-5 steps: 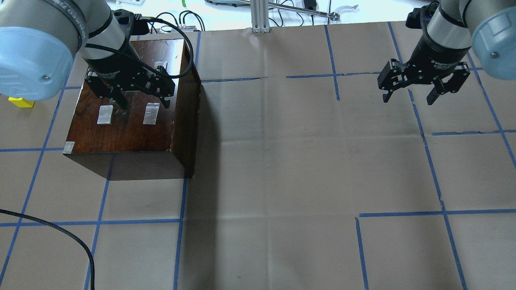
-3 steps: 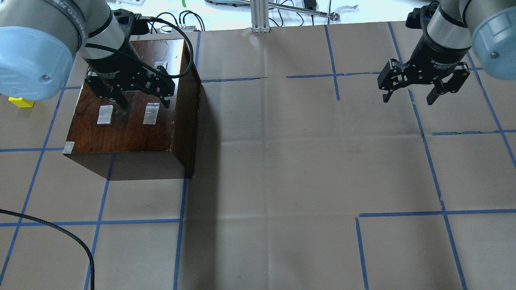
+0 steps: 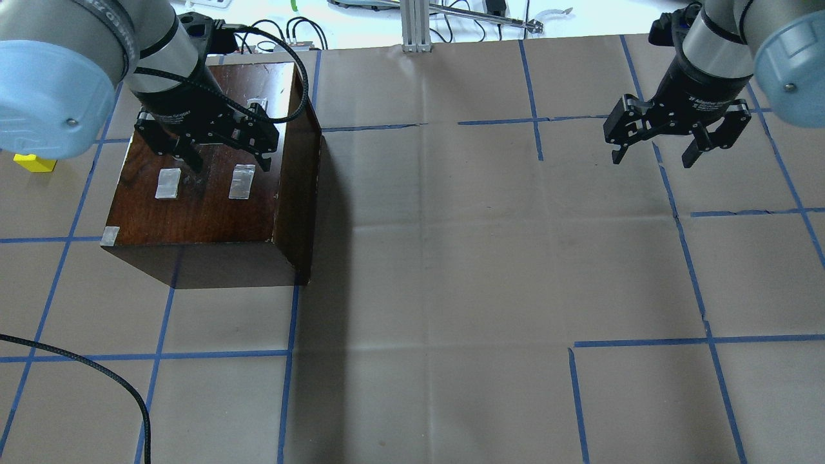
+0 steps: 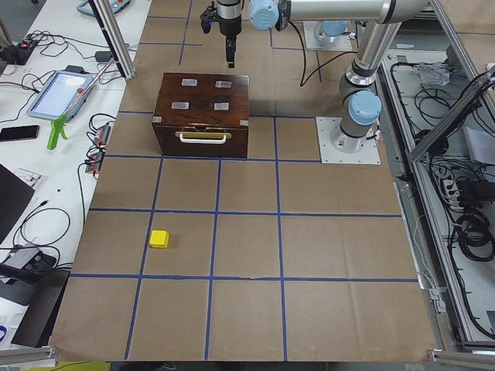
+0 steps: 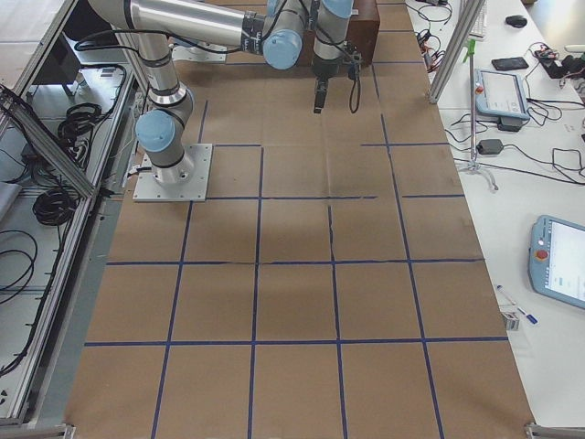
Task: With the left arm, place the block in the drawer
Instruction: 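Move the left gripper off the cabinet top toward the drawer handle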
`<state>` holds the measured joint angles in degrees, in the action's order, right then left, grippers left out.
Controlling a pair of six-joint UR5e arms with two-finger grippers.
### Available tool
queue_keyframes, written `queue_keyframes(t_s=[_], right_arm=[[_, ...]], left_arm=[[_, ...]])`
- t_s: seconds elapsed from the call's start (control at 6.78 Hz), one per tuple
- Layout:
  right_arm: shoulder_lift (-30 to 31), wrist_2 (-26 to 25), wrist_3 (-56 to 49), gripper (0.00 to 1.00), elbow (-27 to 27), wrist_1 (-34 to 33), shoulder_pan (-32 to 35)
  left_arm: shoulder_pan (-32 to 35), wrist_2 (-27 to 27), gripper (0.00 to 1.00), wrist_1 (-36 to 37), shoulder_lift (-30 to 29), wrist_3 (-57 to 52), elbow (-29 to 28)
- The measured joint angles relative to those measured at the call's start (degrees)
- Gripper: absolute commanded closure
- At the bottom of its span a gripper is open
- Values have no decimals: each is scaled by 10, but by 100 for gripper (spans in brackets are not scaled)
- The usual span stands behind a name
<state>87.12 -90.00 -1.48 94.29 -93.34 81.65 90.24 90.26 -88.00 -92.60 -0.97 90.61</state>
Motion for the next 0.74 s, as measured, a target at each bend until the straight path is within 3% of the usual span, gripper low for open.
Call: queue_keyframes(t_s=[0.44,0.74], right_arm=[[0,0,0,0,0,0,0],[1,0,0,0,0,0,0]], left_arm=[[-26,1,1,1,-3,-15,-13],[-80,-2,1,3,-5,-53,-18]])
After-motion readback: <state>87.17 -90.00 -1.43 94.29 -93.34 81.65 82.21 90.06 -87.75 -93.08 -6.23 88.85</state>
